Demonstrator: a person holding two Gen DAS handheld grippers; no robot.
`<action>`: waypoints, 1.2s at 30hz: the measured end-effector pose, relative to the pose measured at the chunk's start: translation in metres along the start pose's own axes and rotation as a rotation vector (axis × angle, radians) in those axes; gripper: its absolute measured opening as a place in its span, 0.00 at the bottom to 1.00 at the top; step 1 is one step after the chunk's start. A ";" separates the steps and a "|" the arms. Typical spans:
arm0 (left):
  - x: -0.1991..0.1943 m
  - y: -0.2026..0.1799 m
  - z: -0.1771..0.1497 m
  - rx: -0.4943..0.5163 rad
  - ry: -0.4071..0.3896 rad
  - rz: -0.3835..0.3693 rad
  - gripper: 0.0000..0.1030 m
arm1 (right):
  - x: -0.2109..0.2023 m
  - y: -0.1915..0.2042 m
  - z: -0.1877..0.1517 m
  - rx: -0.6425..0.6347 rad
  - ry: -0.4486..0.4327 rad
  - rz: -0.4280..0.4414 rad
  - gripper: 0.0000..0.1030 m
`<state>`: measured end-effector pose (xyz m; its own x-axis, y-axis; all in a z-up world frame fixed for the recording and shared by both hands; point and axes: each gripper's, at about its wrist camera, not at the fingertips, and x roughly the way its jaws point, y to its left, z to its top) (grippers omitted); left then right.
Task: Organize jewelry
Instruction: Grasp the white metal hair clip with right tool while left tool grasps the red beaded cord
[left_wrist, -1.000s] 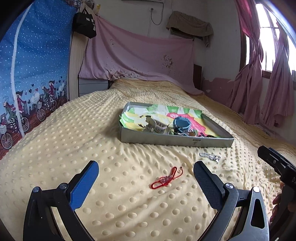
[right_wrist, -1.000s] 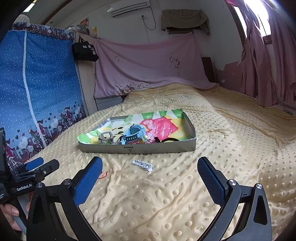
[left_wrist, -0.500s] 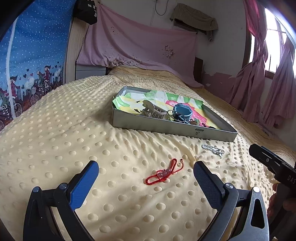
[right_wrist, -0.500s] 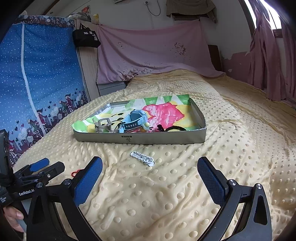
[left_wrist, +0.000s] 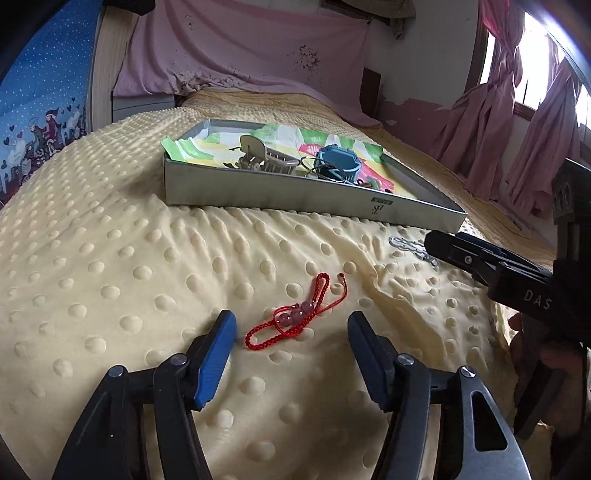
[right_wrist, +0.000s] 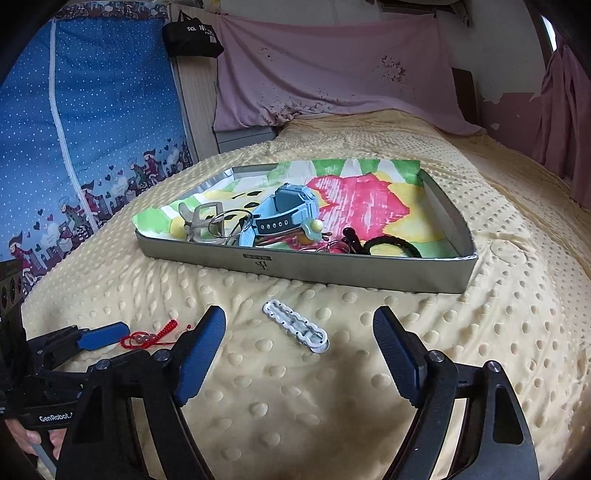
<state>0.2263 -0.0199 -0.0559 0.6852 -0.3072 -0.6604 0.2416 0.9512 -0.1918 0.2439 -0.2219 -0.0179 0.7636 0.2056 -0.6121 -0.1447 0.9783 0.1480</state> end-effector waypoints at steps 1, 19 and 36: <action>0.002 -0.001 0.000 0.002 0.006 -0.005 0.56 | 0.007 -0.001 0.000 0.002 0.020 0.008 0.71; 0.014 -0.002 0.002 -0.017 0.040 -0.043 0.20 | 0.018 0.015 -0.014 -0.007 0.083 0.008 0.25; 0.006 -0.013 0.004 0.021 -0.010 -0.132 0.06 | 0.004 0.024 -0.020 -0.027 0.053 0.024 0.14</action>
<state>0.2298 -0.0346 -0.0549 0.6535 -0.4299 -0.6229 0.3440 0.9018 -0.2614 0.2311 -0.1969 -0.0319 0.7252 0.2289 -0.6493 -0.1799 0.9734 0.1422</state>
